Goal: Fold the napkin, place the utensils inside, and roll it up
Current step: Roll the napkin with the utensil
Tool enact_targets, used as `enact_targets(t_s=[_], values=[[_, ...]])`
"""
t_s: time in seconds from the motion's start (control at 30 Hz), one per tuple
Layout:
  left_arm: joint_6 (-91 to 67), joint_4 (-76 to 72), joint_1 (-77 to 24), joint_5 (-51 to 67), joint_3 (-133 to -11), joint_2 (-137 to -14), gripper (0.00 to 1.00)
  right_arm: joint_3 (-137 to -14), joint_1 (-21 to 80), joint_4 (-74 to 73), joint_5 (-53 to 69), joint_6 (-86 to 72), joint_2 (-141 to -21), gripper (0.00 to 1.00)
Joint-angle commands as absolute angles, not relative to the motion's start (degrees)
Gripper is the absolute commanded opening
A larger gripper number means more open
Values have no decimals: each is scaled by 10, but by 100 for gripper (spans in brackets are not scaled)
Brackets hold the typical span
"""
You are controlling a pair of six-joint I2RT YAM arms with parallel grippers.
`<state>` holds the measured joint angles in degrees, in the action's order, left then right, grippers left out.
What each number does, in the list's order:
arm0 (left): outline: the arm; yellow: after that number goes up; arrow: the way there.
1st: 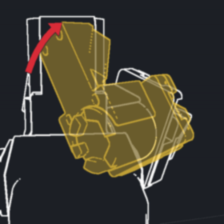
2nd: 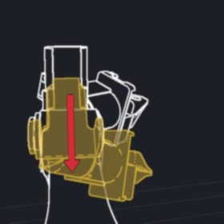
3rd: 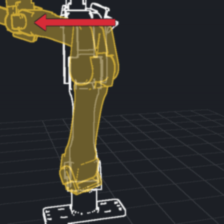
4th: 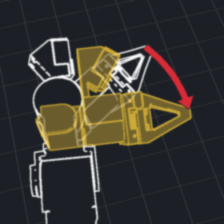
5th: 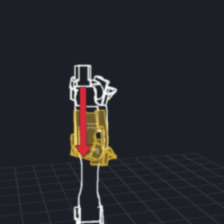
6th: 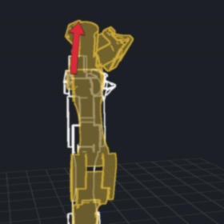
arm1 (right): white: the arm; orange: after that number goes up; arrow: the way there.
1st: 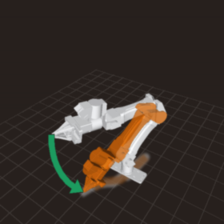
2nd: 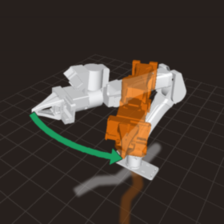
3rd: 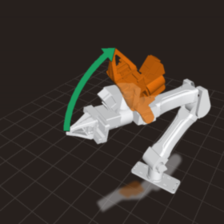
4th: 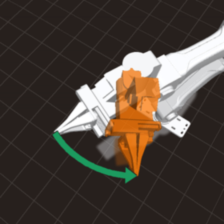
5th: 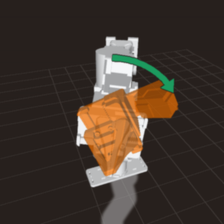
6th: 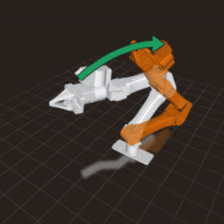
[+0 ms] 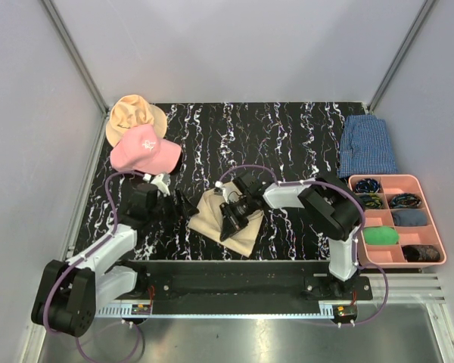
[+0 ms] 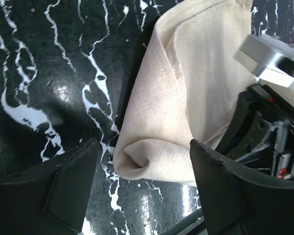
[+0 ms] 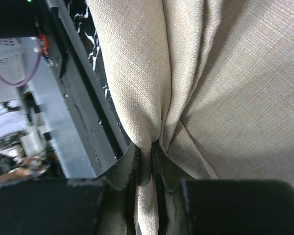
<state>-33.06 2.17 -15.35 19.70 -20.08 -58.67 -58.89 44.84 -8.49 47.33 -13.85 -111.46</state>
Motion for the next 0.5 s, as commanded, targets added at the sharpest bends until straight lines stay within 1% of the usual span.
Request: enact_targets(t_s=[0.0,0.23,0.37,0.47], values=[[-330,-51,-163,220,-196,-609,76,-609,426,-92,525,-146,-1155,1],[-330,-77,-170,231,-204,-655,64,-628,402,-91,571,-156,-1201,2],[-335,-96,-174,243,-203,-672,59,-638,393,-92,585,-158,-1219,2],[-343,-117,-178,258,-196,-686,51,-642,388,-92,589,-159,-1228,2]])
